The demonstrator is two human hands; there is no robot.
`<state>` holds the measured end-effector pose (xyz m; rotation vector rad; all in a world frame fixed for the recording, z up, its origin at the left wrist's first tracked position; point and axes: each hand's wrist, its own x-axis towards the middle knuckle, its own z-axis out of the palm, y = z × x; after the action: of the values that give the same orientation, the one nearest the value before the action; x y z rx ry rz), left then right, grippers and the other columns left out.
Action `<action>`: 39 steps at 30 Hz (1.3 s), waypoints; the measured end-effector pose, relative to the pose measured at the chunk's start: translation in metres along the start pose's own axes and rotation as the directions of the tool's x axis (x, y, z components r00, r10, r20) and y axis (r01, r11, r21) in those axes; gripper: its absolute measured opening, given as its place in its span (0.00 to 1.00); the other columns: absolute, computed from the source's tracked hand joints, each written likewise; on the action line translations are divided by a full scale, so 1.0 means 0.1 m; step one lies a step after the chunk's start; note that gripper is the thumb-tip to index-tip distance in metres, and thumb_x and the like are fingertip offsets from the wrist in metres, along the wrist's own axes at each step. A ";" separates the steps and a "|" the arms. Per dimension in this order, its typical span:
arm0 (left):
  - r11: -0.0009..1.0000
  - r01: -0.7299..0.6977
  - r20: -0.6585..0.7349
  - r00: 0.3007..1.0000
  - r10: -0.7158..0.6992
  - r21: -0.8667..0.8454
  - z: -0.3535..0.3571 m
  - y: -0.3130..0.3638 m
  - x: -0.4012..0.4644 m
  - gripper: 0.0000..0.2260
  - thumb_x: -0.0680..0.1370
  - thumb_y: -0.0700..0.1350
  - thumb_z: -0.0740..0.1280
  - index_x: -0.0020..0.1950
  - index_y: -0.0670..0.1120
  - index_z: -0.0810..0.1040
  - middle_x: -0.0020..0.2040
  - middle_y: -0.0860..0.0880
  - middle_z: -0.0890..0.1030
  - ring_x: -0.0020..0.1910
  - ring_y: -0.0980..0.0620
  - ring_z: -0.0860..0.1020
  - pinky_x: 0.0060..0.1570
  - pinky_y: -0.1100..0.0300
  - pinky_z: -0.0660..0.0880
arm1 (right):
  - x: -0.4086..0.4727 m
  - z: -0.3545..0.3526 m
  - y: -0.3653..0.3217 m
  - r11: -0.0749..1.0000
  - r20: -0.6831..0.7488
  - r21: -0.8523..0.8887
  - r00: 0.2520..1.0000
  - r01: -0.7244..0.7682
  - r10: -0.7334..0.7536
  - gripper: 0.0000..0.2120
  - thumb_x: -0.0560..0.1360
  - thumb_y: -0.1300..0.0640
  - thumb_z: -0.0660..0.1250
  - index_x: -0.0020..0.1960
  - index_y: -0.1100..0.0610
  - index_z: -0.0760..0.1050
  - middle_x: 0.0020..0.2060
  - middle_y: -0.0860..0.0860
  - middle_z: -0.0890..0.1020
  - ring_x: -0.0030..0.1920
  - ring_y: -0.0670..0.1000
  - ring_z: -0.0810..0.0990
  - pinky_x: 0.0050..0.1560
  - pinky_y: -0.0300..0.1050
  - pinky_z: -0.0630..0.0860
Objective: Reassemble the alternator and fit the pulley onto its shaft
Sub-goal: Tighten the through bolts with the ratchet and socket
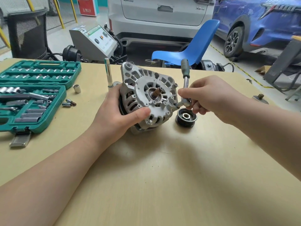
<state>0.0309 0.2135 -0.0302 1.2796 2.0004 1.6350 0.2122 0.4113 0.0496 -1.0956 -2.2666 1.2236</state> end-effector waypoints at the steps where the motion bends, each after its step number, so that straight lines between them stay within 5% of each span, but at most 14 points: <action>1: 1.000 0.000 -0.047 0.999 0.001 0.027 0.02 0.02 -0.04 0.40 0.65 0.69 0.77 0.75 0.63 0.68 0.73 0.60 0.76 0.70 0.60 0.77 0.69 0.57 0.76 | -0.01 0.00 -0.01 0.999 -0.014 -0.042 0.999 0.032 -0.033 0.15 0.74 0.48 0.76 0.39 0.59 0.83 0.26 0.52 0.83 0.25 0.49 0.80 0.23 0.39 0.72; 4: 0.864 -0.241 -0.283 0.876 0.390 0.443 0.14 0.23 -0.15 0.42 0.72 0.60 0.76 0.80 0.43 0.67 0.78 0.45 0.68 0.80 0.42 0.66 0.79 0.38 0.64 | 0.00 -0.01 -0.01 0.999 -0.016 -0.031 0.999 0.038 -0.039 0.16 0.75 0.48 0.77 0.39 0.60 0.82 0.25 0.53 0.82 0.26 0.51 0.80 0.24 0.41 0.71; 6: 0.634 -0.444 -0.188 0.707 0.682 0.633 0.28 0.42 -0.17 0.25 0.76 0.53 0.75 0.67 0.39 0.80 0.73 0.37 0.75 0.77 0.33 0.67 0.76 0.29 0.62 | -0.01 -0.01 0.00 0.997 0.021 0.077 1.000 -0.010 0.009 0.16 0.74 0.48 0.78 0.41 0.61 0.81 0.25 0.54 0.80 0.28 0.53 0.78 0.26 0.42 0.70; 7: 0.560 -0.481 -0.091 0.699 0.709 0.675 0.36 0.51 -0.15 0.19 0.77 0.53 0.75 0.60 0.42 0.84 0.70 0.39 0.78 0.76 0.33 0.69 0.76 0.27 0.61 | -0.02 -0.02 -0.01 0.991 0.041 0.130 0.999 -0.037 0.032 0.16 0.74 0.48 0.79 0.44 0.61 0.81 0.26 0.55 0.80 0.28 0.53 0.77 0.26 0.42 0.70; 10: 0.439 -0.364 0.241 0.919 0.312 0.821 0.65 0.80 -0.02 0.22 0.79 0.64 0.69 0.63 0.50 0.85 0.71 0.50 0.80 0.79 0.36 0.66 0.79 0.26 0.52 | -0.03 -0.05 0.00 0.973 0.087 0.210 0.993 -0.101 0.084 0.17 0.73 0.48 0.80 0.48 0.62 0.81 0.27 0.55 0.80 0.28 0.53 0.75 0.26 0.41 0.70; 13: 0.350 -0.308 0.287 0.951 0.113 0.885 0.84 0.87 0.15 0.29 0.80 0.70 0.63 0.73 0.53 0.79 0.72 0.54 0.79 0.82 0.40 0.62 0.81 0.28 0.46 | -0.05 -0.02 0.05 0.937 0.142 0.298 0.979 -0.183 0.146 0.16 0.75 0.48 0.77 0.48 0.62 0.81 0.28 0.56 0.80 0.26 0.51 0.74 0.27 0.41 0.69; 18: 0.366 -0.367 0.246 0.909 0.336 0.855 0.74 0.69 0.16 0.19 0.85 0.63 0.61 0.60 0.54 0.87 0.55 0.57 0.87 0.68 0.46 0.75 0.82 0.39 0.56 | -0.13 0.06 0.08 0.910 0.168 0.354 0.972 -0.215 0.164 0.17 0.75 0.43 0.76 0.43 0.57 0.80 0.27 0.53 0.78 0.26 0.50 0.70 0.25 0.39 0.65; 21: 0.362 -0.456 0.259 0.840 0.477 0.813 0.65 0.59 0.17 0.14 0.83 0.58 0.68 0.50 0.53 0.90 0.48 0.58 0.88 0.60 0.44 0.80 0.76 0.37 0.67 | -0.13 0.02 0.06 0.992 -0.106 -0.124 0.994 0.006 -0.020 0.27 0.67 0.31 0.77 0.45 0.54 0.77 0.32 0.47 0.82 0.32 0.49 0.76 0.31 0.44 0.70; 23: 0.330 -0.520 0.294 0.788 0.541 0.788 0.57 0.54 0.18 0.14 0.84 0.58 0.68 0.49 0.53 0.91 0.47 0.58 0.88 0.56 0.44 0.81 0.72 0.39 0.71 | -0.18 -0.02 0.08 0.836 -0.212 -0.500 0.903 0.227 -0.373 0.28 0.67 0.26 0.71 0.51 0.48 0.76 0.45 0.43 0.81 0.45 0.47 0.79 0.42 0.48 0.73; 25: 0.315 -0.605 0.320 0.712 0.626 0.731 0.46 0.48 0.20 0.13 0.84 0.57 0.68 0.50 0.54 0.90 0.48 0.59 0.88 0.54 0.44 0.81 0.68 0.42 0.73 | -0.24 -0.06 0.10 0.513 -0.017 -0.685 0.693 0.517 -0.720 0.23 0.75 0.31 0.68 0.59 0.47 0.79 0.58 0.46 0.80 0.61 0.53 0.78 0.60 0.53 0.72; 27: 0.307 -0.695 0.346 0.630 0.695 0.650 0.34 0.42 0.23 0.11 0.85 0.56 0.69 0.51 0.55 0.90 0.50 0.61 0.88 0.52 0.44 0.82 0.66 0.44 0.75 | -0.26 -0.08 0.12 0.258 0.229 -0.677 0.530 0.689 -0.817 0.17 0.81 0.38 0.66 0.57 0.50 0.83 0.60 0.48 0.82 0.67 0.56 0.77 0.73 0.58 0.66; 29: 0.301 -0.753 0.373 0.579 0.725 0.585 0.23 0.35 0.26 0.12 0.85 0.57 0.70 0.50 0.54 0.90 0.53 0.62 0.88 0.53 0.43 0.82 0.66 0.45 0.75 | -0.26 -0.04 0.13 0.221 0.333 -0.617 0.505 0.755 -0.796 0.16 0.83 0.42 0.64 0.56 0.52 0.83 0.56 0.48 0.84 0.64 0.55 0.80 0.79 0.58 0.61; 36: 0.396 -0.753 0.241 0.578 0.780 0.525 0.12 0.16 0.21 0.10 0.83 0.57 0.73 0.58 0.55 0.90 0.62 0.62 0.84 0.52 0.41 0.83 0.68 0.41 0.75 | -0.37 0.21 0.15 0.172 0.176 -0.646 0.364 0.744 -0.915 0.16 0.82 0.46 0.70 0.57 0.58 0.84 0.52 0.54 0.84 0.51 0.61 0.81 0.49 0.57 0.77; 39: 0.437 -0.729 0.217 0.613 0.760 0.527 0.10 0.13 0.20 0.11 0.82 0.58 0.74 0.58 0.54 0.90 0.60 0.60 0.86 0.53 0.41 0.83 0.69 0.41 0.75 | -0.50 0.34 0.16 0.310 0.040 -0.647 0.436 0.697 -0.899 0.14 0.80 0.46 0.73 0.56 0.56 0.84 0.46 0.49 0.86 0.43 0.58 0.85 0.40 0.53 0.78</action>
<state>0.0318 0.2343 -0.0157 2.7157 2.1782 1.3214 0.2322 0.3598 0.0200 -0.0686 -2.3817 -0.1291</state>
